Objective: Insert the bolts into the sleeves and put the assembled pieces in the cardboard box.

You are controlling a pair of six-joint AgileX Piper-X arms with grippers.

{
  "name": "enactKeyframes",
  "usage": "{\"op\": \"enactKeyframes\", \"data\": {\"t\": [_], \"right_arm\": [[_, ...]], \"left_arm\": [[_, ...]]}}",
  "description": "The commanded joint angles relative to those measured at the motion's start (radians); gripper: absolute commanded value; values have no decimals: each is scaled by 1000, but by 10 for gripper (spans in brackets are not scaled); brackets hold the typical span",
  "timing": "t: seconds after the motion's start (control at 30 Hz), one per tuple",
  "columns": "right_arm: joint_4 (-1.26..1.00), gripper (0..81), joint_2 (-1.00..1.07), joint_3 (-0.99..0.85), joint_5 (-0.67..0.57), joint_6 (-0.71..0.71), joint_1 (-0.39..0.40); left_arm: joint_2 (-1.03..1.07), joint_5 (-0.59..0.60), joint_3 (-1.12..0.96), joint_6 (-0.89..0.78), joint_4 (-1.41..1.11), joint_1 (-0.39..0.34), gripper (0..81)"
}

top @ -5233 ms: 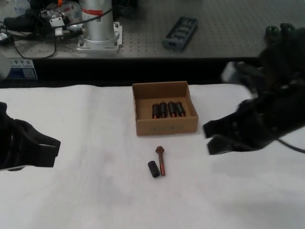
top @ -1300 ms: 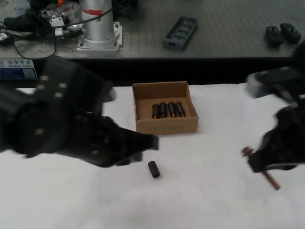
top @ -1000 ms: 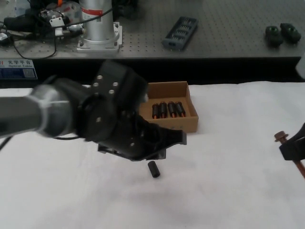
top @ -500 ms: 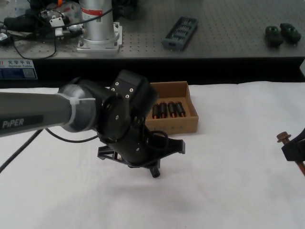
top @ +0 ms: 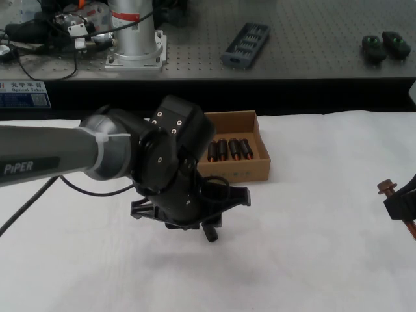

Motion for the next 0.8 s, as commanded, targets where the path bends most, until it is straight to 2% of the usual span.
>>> {"op": "enactKeyframes", "data": {"t": [0.0,0.3,0.77], "right_arm": [[-8,25,-8,-1,-5,-8,-6],[-8,25,-8,-1,-5,-8,-6],[-8,25,-8,-1,-5,-30,-6]], "left_arm": [[25,0,-11,-27,7,-3,275],[85,10,-22,-53,-26,-3,279],[117,-16,-58,-182,-20,-3,279]]}}
